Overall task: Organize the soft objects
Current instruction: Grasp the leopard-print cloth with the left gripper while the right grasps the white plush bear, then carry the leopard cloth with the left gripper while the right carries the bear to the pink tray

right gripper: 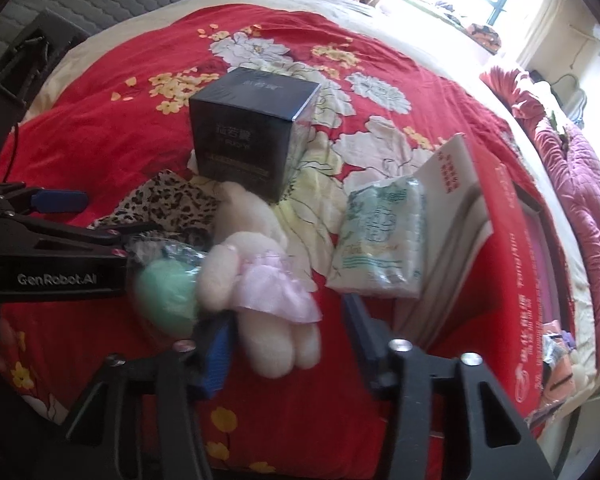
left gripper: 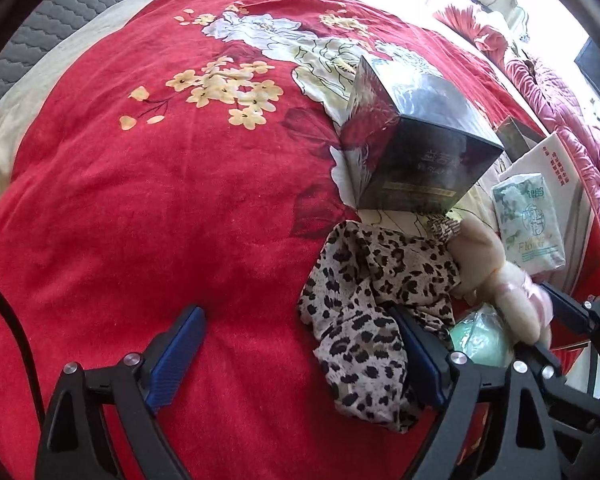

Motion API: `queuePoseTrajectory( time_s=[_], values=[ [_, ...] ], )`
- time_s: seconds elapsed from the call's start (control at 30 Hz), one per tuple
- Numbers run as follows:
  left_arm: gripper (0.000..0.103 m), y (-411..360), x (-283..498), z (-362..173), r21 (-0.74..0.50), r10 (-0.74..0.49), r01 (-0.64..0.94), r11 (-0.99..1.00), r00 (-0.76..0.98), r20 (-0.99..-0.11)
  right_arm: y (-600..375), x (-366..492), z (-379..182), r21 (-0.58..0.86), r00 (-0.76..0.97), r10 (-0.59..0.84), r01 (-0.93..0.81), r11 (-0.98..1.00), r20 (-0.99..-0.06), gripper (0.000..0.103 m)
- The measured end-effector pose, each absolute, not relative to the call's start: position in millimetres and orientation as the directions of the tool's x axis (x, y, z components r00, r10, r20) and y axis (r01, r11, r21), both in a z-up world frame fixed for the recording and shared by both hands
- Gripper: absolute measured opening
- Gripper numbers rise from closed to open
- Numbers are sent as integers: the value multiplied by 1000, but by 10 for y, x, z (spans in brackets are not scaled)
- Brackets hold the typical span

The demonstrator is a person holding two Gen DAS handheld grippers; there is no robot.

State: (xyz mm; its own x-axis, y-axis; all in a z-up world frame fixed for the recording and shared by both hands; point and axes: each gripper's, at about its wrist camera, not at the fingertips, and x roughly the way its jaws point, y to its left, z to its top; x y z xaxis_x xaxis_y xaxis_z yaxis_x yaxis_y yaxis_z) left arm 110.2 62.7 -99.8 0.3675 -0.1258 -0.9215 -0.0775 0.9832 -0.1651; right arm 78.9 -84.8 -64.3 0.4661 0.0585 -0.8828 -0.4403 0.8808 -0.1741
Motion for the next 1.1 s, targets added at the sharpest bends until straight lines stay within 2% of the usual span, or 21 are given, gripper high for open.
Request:
queuePoseTrajectory(
  time_s=[0.03, 0.17, 0.37, 0.47, 0.53, 0.6, 0.63, 0.77, 1.1],
  values=[
    [91, 620, 1101, -995, -159, -121, -73, 985, 372, -920, -853, 789, -638, -168, 468, 64, -438, 883, -882, 36],
    [90, 602, 1145, -1013, -137, -102, -65, 988, 382, -918, -896, 791, -597, -141, 475, 87, -423, 895, -876, 32],
    [75, 658, 1159, -993, -134, -93, -79, 988, 394, -914, -993, 807, -498, -90, 489, 126, -394, 915, -863, 26],
    [60, 698, 1136, -971, -131, -85, -87, 987, 408, -909, -1015, 816, -495, -70, 485, 140, -390, 918, -863, 24],
    [37, 734, 1114, -943, -134, -82, -96, 986, 423, -902, -1025, 810, -483, -53, 483, 157, -392, 919, -861, 22],
    [21, 792, 1099, -914, -173, -112, -101, 980, 438, -892, -1049, 814, -471, -25, 478, 176, -385, 923, -861, 22],
    [18, 822, 1092, -906, -190, -125, -105, 976, 442, -888, -1059, 813, -463, -17, 477, 181, -381, 924, -860, 22],
    [13, 939, 1048, -878, -259, -177, -121, 958, 458, -871, -1122, 801, -400, 20, 484, 206, -362, 932, -850, 21],
    [12, 841, 930, -631, -267, -190, -81, 960, 509, -839, -1199, 743, -205, 27, 533, 212, -334, 942, -819, 21]
  ],
)
